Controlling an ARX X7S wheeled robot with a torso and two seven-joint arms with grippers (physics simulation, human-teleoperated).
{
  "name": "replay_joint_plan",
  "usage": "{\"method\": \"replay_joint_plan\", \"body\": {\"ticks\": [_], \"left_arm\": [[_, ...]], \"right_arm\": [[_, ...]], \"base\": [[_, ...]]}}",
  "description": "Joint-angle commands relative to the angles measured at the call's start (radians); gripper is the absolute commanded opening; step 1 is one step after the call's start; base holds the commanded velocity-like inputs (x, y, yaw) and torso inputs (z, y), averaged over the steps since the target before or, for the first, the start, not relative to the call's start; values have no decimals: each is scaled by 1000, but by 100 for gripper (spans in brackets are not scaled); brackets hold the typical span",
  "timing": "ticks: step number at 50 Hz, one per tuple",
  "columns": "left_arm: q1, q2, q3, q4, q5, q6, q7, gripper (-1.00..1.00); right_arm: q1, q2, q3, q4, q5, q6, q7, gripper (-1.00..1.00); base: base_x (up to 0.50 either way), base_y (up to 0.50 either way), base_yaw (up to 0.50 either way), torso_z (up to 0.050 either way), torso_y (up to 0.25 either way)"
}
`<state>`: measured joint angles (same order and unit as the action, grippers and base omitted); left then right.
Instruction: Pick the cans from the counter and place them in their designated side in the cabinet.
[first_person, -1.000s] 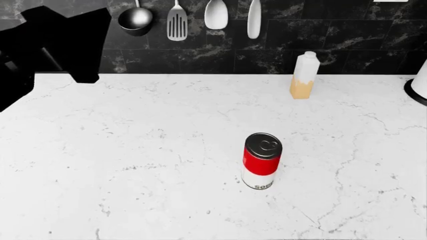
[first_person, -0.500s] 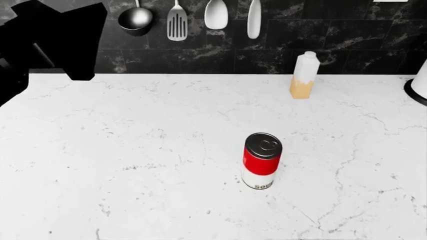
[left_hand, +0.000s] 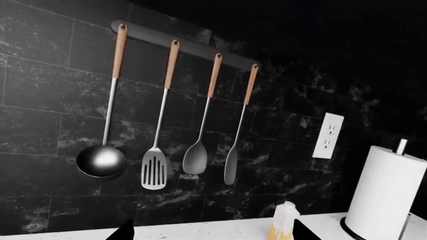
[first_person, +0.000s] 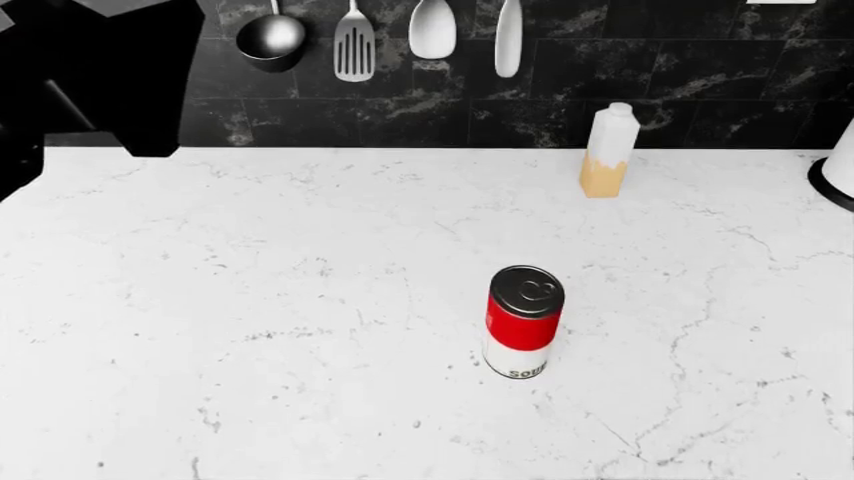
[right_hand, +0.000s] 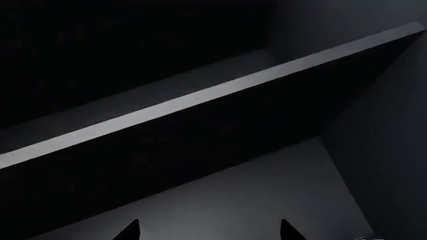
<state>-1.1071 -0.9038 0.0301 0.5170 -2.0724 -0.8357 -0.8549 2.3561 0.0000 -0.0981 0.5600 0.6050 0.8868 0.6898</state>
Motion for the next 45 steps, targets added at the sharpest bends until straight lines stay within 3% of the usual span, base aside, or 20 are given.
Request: {"method": "replay_joint_plan", "body": {"ticks": [1, 16, 25, 32, 40, 42, 45], "left_arm": [[0, -3, -3, 3, 0, 5, -1, 100], [-2, -2, -1, 10, -4, 14, -7, 100], [-1, 1, 2, 6, 1, 16, -2, 100], [-12, 0, 8, 1, 0, 14, -2, 100], [-11, 7, 13, -2, 11, 16, 3, 100], [-7, 8, 11, 0, 13, 17, 5, 100], [-1, 7, 10, 2, 14, 19, 5, 100]], "right_arm": [[0, 0, 33, -149, -3, 62, -25, 100], [0, 1, 111, -376, -22, 249, -38, 100], [0, 56, 142, -546, 225, 505, 105, 100], [0, 137, 144, -571, 583, 612, 356, 100], [0, 262, 71, -541, 1189, 668, 727, 100], [0, 292, 29, -509, 1401, 656, 875, 100], [0, 435, -174, -551, 1579, 470, 880, 100]], "base": [[0, 0, 0, 0, 0], [0, 0, 0, 0, 0], [0, 0, 0, 0, 0], [0, 0, 0, 0, 0], [0, 0, 0, 0, 0], [0, 0, 0, 0, 0], [0, 0, 0, 0, 0]]}}
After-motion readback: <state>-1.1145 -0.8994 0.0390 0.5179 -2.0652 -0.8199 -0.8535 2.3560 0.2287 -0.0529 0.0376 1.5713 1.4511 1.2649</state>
